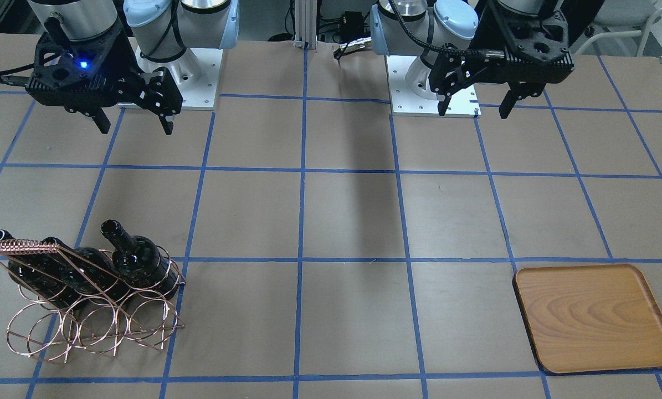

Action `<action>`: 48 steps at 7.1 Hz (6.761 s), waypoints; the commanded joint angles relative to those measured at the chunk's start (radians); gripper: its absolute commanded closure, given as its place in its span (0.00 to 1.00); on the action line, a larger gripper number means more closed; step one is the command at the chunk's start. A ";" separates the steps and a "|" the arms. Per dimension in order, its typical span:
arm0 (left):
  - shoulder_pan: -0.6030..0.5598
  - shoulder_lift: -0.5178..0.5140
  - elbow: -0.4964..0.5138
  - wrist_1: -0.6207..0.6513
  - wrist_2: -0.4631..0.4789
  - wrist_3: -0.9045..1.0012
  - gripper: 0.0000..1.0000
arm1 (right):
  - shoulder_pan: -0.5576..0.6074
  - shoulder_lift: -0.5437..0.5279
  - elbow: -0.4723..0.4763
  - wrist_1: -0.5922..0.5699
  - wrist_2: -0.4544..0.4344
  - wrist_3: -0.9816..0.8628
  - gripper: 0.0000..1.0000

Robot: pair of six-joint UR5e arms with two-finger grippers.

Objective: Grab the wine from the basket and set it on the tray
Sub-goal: 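Raise the right gripper above the wine rack's middle bottle neck, then lower the right gripper onto the middle bottle's neck in the rack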

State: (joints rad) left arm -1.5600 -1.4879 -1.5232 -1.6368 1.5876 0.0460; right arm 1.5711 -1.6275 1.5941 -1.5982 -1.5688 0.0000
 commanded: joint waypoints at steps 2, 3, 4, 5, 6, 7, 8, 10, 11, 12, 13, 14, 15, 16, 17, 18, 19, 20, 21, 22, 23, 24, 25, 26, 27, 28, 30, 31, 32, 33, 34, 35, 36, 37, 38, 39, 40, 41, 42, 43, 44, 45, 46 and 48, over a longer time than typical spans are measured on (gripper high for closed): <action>0.000 0.000 0.000 0.000 -0.001 0.000 0.00 | 0.000 0.000 0.000 -0.003 -0.002 -0.006 0.00; -0.002 0.000 0.000 0.000 -0.002 0.000 0.00 | 0.000 0.000 -0.002 -0.008 -0.002 -0.008 0.00; -0.002 0.000 0.000 0.000 -0.002 0.000 0.00 | 0.000 0.002 -0.003 -0.014 -0.002 -0.009 0.00; -0.002 0.000 0.000 0.000 0.000 0.000 0.00 | -0.008 0.002 -0.008 -0.020 -0.001 -0.011 0.00; -0.002 0.000 0.000 0.000 -0.001 0.000 0.00 | -0.008 0.005 -0.008 -0.037 0.003 -0.012 0.00; -0.003 0.000 0.000 0.000 -0.002 0.002 0.00 | -0.008 0.005 -0.008 -0.040 0.001 -0.011 0.00; -0.003 0.000 -0.002 0.000 -0.002 0.002 0.00 | -0.010 0.002 -0.008 -0.042 0.004 -0.002 0.00; -0.002 -0.002 0.000 0.000 -0.002 0.002 0.00 | -0.016 0.012 -0.008 -0.087 0.013 -0.021 0.00; -0.002 0.000 -0.002 0.000 -0.002 0.002 0.00 | -0.031 0.026 -0.008 -0.123 0.012 -0.094 0.00; -0.002 -0.002 0.000 0.000 -0.002 0.002 0.00 | -0.066 0.038 -0.008 -0.138 0.015 -0.145 0.00; -0.002 0.000 0.000 0.000 -0.002 0.002 0.00 | -0.110 0.054 -0.008 -0.153 0.019 -0.216 0.00; -0.002 -0.002 0.000 0.000 -0.002 0.002 0.00 | -0.147 0.083 -0.008 -0.205 0.019 -0.323 0.00; -0.002 0.000 0.000 0.000 -0.002 0.000 0.00 | -0.175 0.122 -0.008 -0.245 0.019 -0.386 0.00; -0.002 -0.002 -0.002 0.000 -0.002 0.000 0.00 | -0.184 0.161 -0.008 -0.287 0.019 -0.397 0.00; -0.002 -0.002 0.000 0.000 -0.002 0.000 0.00 | -0.184 0.202 -0.008 -0.339 0.018 -0.432 0.02; -0.002 -0.002 0.000 0.000 -0.002 0.000 0.00 | -0.184 0.230 -0.008 -0.382 0.012 -0.475 0.10; -0.002 -0.002 -0.002 0.000 -0.002 0.002 0.00 | -0.186 0.239 -0.006 -0.382 0.003 -0.524 0.11; -0.002 -0.002 0.000 0.000 -0.002 0.002 0.00 | -0.186 0.241 -0.005 -0.382 0.000 -0.538 0.15; -0.002 -0.002 0.000 0.000 -0.002 0.002 0.00 | -0.189 0.247 0.000 -0.375 -0.004 -0.538 0.15; -0.002 -0.002 0.000 0.000 -0.002 0.002 0.00 | -0.201 0.245 0.001 -0.344 -0.007 -0.538 0.14; -0.002 -0.002 0.000 0.000 -0.002 0.000 0.00 | -0.220 0.247 0.001 -0.335 -0.004 -0.538 0.14; -0.002 -0.002 0.000 0.000 -0.002 0.002 0.00 | -0.221 0.253 0.001 -0.336 -0.002 -0.537 0.14; -0.002 -0.002 0.000 0.000 -0.002 0.002 0.00 | -0.221 0.274 0.000 -0.339 0.013 -0.529 0.18; -0.002 -0.002 0.000 0.000 -0.002 0.000 0.00 | -0.221 0.293 0.000 -0.342 0.018 -0.523 0.19; -0.002 -0.002 0.000 0.000 0.000 0.000 0.00 | -0.221 0.304 -0.002 -0.342 0.018 -0.520 0.19; -0.002 0.000 0.000 0.000 0.000 0.000 0.00 | -0.221 0.305 -0.002 -0.342 0.016 -0.508 0.19; -0.002 0.000 -0.002 0.000 0.000 0.002 0.00 | -0.221 0.304 -0.002 -0.333 0.015 -0.489 0.27; -0.002 0.000 0.000 0.000 0.000 0.002 0.00 | -0.221 0.302 -0.005 -0.332 0.016 -0.471 0.27; -0.002 0.000 -0.002 0.000 0.000 0.000 0.00 | -0.221 0.304 -0.003 -0.328 0.016 -0.465 0.27; -0.002 0.000 0.000 0.000 0.000 0.002 0.00 | -0.221 0.305 -0.003 -0.327 0.016 -0.465 0.28; -0.002 0.000 0.000 0.000 0.000 0.000 0.00 | -0.221 0.310 -0.003 -0.324 0.016 -0.465 0.29; -0.002 0.000 0.000 0.000 0.000 0.000 0.00 | -0.220 0.313 -0.003 -0.318 0.019 -0.463 0.29; -0.002 0.000 -0.002 0.000 0.000 0.000 0.00 | -0.217 0.313 -0.003 -0.318 0.019 -0.462 0.29; -0.002 0.000 0.000 0.000 0.000 0.002 0.00 | -0.217 0.313 -0.003 -0.318 0.018 -0.463 0.35; -0.002 0.000 0.000 0.000 0.000 0.002 0.00 | -0.217 0.313 -0.003 -0.319 0.018 -0.463 0.38; -0.002 0.000 0.000 0.000 0.000 0.000 0.00 | -0.217 0.314 -0.005 -0.316 0.006 -0.463 0.38; -0.002 0.000 -0.002 0.000 -0.001 0.002 0.00 | -0.217 0.311 -0.009 -0.304 0.003 -0.463 0.41; -0.002 0.000 -0.002 0.000 0.000 0.002 0.00 | -0.217 0.304 -0.011 -0.296 0.003 -0.463 0.43; -0.002 0.000 -0.002 0.000 0.000 0.002 0.00 | -0.217 0.305 -0.011 -0.298 0.006 -0.463 0.45; -0.002 0.000 -0.002 0.000 0.000 0.002 0.00 | -0.217 0.308 -0.011 -0.301 0.013 -0.462 0.44; -0.002 0.000 -0.002 0.000 0.000 0.002 0.00 | -0.217 0.311 -0.013 -0.305 0.015 -0.463 0.44; -0.002 0.000 -0.002 0.000 0.000 0.000 0.00 | -0.217 0.313 -0.016 -0.305 0.015 -0.462 0.47; -0.002 0.000 -0.002 0.000 0.000 0.002 0.00 | -0.217 0.314 -0.016 -0.310 0.015 -0.462 0.49; -0.002 0.000 -0.002 0.000 0.000 0.002 0.00 | -0.217 0.314 -0.016 -0.310 0.016 -0.462 0.67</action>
State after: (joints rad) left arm -1.5616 -1.4880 -1.5247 -1.6368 1.5877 0.0474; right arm 1.3545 -1.3137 1.5786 -1.9082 -1.5536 -0.4618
